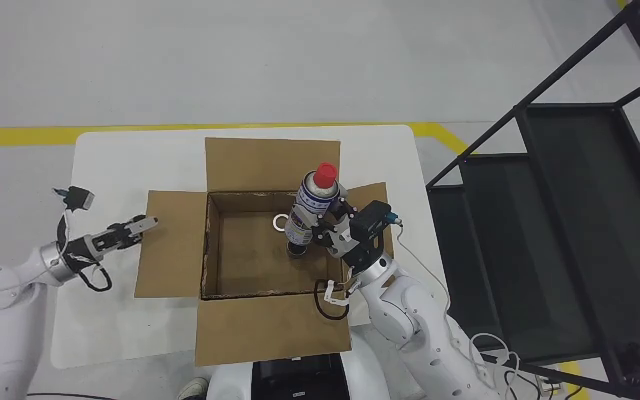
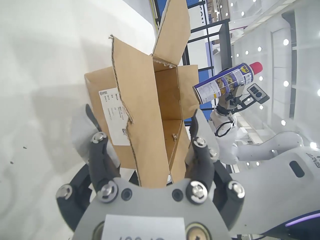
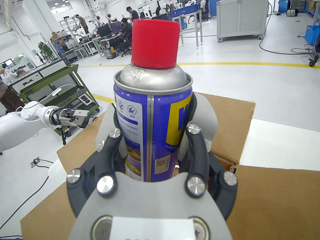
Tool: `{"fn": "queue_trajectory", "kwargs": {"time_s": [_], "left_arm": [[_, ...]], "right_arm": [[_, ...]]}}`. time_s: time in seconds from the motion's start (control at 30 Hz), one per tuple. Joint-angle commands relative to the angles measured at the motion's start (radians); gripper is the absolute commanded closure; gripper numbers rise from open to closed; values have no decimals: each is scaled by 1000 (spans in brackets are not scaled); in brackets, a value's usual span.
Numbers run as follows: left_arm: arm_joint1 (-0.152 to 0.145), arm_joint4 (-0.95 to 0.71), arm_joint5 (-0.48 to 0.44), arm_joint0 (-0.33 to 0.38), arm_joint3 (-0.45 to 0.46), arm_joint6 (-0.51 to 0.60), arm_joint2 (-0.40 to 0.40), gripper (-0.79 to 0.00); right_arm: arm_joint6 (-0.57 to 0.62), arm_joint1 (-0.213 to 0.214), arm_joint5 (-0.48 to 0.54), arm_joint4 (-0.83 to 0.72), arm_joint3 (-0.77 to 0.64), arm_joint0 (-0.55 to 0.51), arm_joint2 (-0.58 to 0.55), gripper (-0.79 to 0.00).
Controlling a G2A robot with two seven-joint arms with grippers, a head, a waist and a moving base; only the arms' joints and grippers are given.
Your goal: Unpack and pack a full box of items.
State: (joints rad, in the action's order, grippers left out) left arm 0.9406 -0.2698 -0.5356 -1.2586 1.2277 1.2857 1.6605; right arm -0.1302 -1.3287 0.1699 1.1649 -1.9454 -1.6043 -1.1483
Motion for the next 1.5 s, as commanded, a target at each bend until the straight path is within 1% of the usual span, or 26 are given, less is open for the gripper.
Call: {"fn": "queue_trajectory", "kwargs": {"time_s": [0.0,0.13,0.23,0.3,0.4,0.67,0.7,0.73,0.77,0.87,1.0,1.07,1.13,1.2,1.33,1.47], "left_arm": [[-3,-15,7,1,5,6,-6,0],[-8,-70,17,-1,19,16,-18,0],[-10,-150,24,-1,12,23,-13,0],[-12,-211,35,-1,3,34,-2,0],[-19,-247,37,-12,4,36,27,0],[-33,-293,21,-63,-40,20,97,0],[-34,-298,22,-70,-37,21,102,-123],[-36,-301,24,-77,-34,23,106,-363],[-37,-309,29,-85,-33,28,110,-785],[-40,-337,37,-99,-31,36,122,-785],[-44,-328,7,-116,-22,6,149,-785],[-46,-322,-4,-126,-16,-24,166,-785],[-47,-293,-14,-141,-5,-80,187,-785],[-47,-283,-19,-159,9,-122,201,-785],[-47,-283,-19,-159,9,-122,201,-785],[-47,-283,-19,-159,9,-122,201,-785]], "right_arm": [[0,0,0,0,0,0,0,0],[0,0,0,0,0,0,0,0],[0,0,0,0,0,0,0,0],[0,0,0,0,0,0,0,0],[0,0,0,0,0,0,0,0],[0,0,0,0,0,0,0,0],[0,0,0,0,0,0,0,0],[0,0,0,0,0,0,0,0],[0,0,0,0,0,0,0,0],[0,0,0,0,0,0,0,0],[0,0,0,0,0,0,0,0],[-4,0,-11,-1,-4,3,-4,0],[-30,-1,-32,-4,-16,2,-18,0],[-65,2,-55,1,-29,-13,-51,0],[-184,10,-99,5,-70,-86,-156,0],[-295,20,-147,90,-74,-183,-268,0]]}}
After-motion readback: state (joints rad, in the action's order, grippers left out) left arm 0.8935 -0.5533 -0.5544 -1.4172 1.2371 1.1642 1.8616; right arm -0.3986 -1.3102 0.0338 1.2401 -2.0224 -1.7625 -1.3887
